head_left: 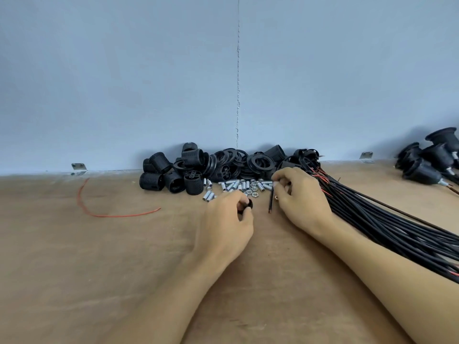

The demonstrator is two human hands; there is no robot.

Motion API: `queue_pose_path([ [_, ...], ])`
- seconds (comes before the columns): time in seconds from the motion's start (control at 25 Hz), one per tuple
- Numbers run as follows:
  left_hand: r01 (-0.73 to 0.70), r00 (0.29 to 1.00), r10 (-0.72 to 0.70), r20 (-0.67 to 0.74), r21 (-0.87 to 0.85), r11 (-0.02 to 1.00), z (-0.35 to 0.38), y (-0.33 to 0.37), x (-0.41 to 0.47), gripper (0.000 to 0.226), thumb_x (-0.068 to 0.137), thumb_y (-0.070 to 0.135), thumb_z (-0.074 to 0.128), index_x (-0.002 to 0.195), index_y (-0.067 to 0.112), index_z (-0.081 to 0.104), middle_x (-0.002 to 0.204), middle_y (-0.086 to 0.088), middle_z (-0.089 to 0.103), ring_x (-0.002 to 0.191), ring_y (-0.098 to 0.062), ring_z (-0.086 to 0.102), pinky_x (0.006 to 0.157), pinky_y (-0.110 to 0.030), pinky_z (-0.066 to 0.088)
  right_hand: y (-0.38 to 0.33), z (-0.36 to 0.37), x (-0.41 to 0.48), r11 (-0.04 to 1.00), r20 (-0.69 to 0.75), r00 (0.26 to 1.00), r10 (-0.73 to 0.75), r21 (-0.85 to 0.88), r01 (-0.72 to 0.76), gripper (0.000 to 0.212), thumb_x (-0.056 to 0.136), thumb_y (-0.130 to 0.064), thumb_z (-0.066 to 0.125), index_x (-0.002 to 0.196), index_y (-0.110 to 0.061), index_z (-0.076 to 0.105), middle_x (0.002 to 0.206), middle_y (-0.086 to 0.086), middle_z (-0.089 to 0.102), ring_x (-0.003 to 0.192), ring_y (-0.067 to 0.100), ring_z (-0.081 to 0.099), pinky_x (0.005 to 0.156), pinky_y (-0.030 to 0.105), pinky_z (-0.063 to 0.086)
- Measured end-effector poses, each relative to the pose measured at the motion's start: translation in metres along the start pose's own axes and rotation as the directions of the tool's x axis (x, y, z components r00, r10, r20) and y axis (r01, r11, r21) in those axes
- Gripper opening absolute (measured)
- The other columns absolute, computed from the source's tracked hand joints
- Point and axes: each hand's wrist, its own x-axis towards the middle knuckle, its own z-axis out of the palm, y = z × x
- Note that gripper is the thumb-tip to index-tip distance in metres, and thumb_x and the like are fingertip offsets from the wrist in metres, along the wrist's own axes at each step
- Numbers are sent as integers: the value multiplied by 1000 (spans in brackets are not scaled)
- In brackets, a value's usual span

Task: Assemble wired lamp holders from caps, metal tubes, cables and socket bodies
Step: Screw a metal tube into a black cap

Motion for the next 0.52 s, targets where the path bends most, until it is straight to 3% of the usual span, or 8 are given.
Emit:
queue_pose_path([
  [0.16, 138, 986, -150, -74, -148, 979, -8, -9, -1, 24, 85, 12, 67, 89, 35, 61, 65, 17, 63, 72, 7, 59, 55, -7, 39, 10, -8, -9, 999, 44, 998, 47, -16, -46, 17, 89, -18, 65, 103, -28, 66, 89, -15, 56, 72, -2, 55, 75, 24, 46],
  [0.32, 212, 966, -237, -100, -215, 953, -10, -13, 1, 24, 87, 7, 63, 92, 30, 68, 78, 12, 66, 75, 5, 59, 61, -7, 41, 11, -5, -11, 994, 126, 992, 29, -105, -16, 23, 90, -23, 66, 112, -24, 70, 95, -11, 59, 77, 3, 54, 78, 24, 43],
  [0.4, 239, 945, -287, -155, -271, 932, -13, -15, 4, 23, 86, 6, 63, 86, 28, 69, 83, 11, 67, 77, 3, 60, 64, -12, 40, 10, -4, -12, 990, 150, 988, 21, -139, 0, 19, 90, -24, 65, 108, -27, 71, 95, -11, 59, 82, 6, 55, 78, 26, 43],
  [0.52, 301, 889, -410, -205, -414, 859, -20, -18, 11, 26, 88, 5, 57, 87, 30, 66, 80, 11, 64, 65, 8, 56, 55, -10, 40, 9, -4, -10, 988, 157, 987, 21, -152, 3, 12, 90, -25, 65, 100, -26, 72, 93, -11, 58, 84, 9, 57, 77, 28, 45],
])
